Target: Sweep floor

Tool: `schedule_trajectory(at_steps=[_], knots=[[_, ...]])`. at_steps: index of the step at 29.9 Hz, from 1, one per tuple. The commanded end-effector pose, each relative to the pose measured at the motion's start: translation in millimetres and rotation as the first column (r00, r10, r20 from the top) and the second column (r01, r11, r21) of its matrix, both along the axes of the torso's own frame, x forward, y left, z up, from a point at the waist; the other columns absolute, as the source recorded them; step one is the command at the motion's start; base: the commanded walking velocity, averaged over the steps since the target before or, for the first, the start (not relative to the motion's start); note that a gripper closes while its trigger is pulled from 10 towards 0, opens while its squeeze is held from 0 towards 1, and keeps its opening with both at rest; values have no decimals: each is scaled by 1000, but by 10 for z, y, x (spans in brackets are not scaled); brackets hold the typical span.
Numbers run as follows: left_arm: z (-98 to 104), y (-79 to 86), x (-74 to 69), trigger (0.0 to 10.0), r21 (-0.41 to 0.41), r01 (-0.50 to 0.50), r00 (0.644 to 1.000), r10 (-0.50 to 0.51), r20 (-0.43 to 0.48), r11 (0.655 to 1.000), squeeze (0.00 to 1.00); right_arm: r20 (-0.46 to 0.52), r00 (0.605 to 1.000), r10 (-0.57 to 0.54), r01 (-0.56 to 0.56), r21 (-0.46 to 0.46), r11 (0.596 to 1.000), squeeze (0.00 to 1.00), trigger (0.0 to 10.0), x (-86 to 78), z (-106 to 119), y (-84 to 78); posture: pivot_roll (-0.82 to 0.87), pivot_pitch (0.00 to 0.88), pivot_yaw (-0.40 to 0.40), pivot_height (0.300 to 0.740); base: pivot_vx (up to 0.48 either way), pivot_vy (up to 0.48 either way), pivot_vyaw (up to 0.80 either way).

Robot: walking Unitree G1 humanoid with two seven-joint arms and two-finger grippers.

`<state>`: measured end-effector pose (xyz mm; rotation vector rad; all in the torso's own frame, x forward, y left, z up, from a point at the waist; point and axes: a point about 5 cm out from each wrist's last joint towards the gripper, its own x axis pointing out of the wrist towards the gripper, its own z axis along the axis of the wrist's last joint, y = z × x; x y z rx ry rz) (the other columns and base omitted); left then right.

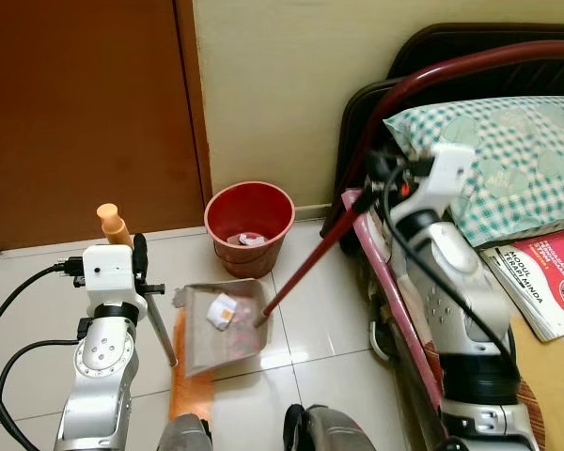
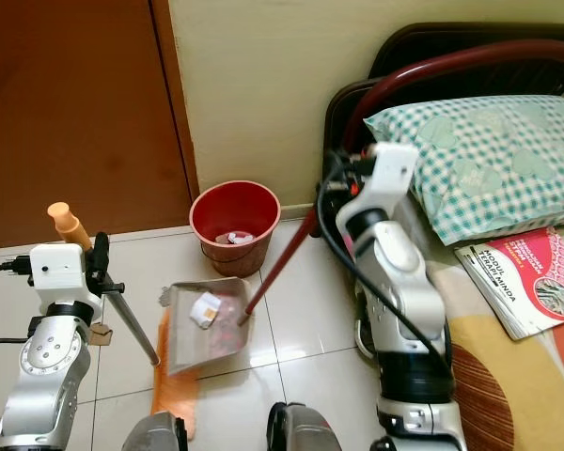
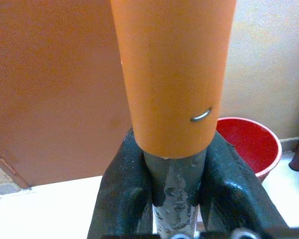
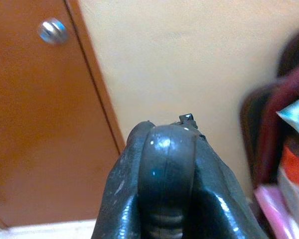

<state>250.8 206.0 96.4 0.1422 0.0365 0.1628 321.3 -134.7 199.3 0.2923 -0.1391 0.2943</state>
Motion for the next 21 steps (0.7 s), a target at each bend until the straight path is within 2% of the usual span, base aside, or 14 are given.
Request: schedule_trajectory(at_steps=[1, 3, 4, 7, 8, 11, 13, 15, 16, 18, 21], knots=[[-107, 97, -58, 10000, 75, -47, 997, 51, -60, 996, 0, 91, 996, 2, -5, 41, 999, 0, 10000, 5, 253, -35, 16, 69, -72, 740, 0, 0, 0], [-112, 88, -55, 10000, 73, -44, 997, 48, -61, 996, 0, 110, 994, 5, -11, 48, 999, 0, 10000, 28, 312, -30, 16, 69, -72, 740, 0, 0, 0], [-120, 73, -47, 10000, 70, -40, 997, 44, -62, 997, 0, 157, 987, 19, -29, 61, 998, 0, 10000, 82, 467, -8, 15, 70, -73, 740, 0, 0, 0], [-126, 63, -40, 10000, 69, -39, 997, 43, -60, 997, 0, 191, 981, 31, -44, 65, 997, 0, 10000, 113, 585, 9, 17, 70, -73, 740, 0, 0, 0], [-131, 58, -32, 10000, 66, -39, 997, 43, -59, 997, 0, 230, 972, 44, -58, 54, 997, 0, 10000, 140, 690, 33, 18, 70, -74, 740, 0, 0, 0], [-133, 49, -23, 10000, 60, -40, 997, 44, -57, 997, 0, 342, 938, 60, -57, -19, 998, 0, 10000, 179, 908, 84, 21, 72, -74, 740, 0, 0, 0], [-133, 46, -22, 10000, 59, -40, 997, 43, -56, 997, 0, 372, 926, 64, -51, -44, 998, 0, 10000, 187, 962, 102, 21, 72, -74, 740, 0, 0, 0], [-140, 22, -18, 10000, 54, -36, 998, 40, -58, 998, 0, 463, 883, 75, -15, -133, 991, 0, 10000, 229, 1112, 195, 24, 73, -73, 740, 0, 0, 0], [-140, 22, -18, 10000, 54, -36, 998, 40, -58, 998, 0, 463, 883, 75, -15, -133, 991, 0, 10000, 229, 1112, 195, 24, 73, -73, 740, 0, 0, 0], [-141, 2, -15, 10000, 49, -32, 998, 34, -58, 998, 0, 533, 842, 77, 47, -215, 975, 0, 10000, 251, 1182, 281, 30, 77, -73, 740, 0, 0, 0], [-140, -6, -10, 10000, 48, -30, 998, 33, -56, 998, 0, 566, 821, 77, 94, -266, 959, 0, 10000, 278, 1179, 347, 30, 77, -73, 740, 0, 0, 0]])
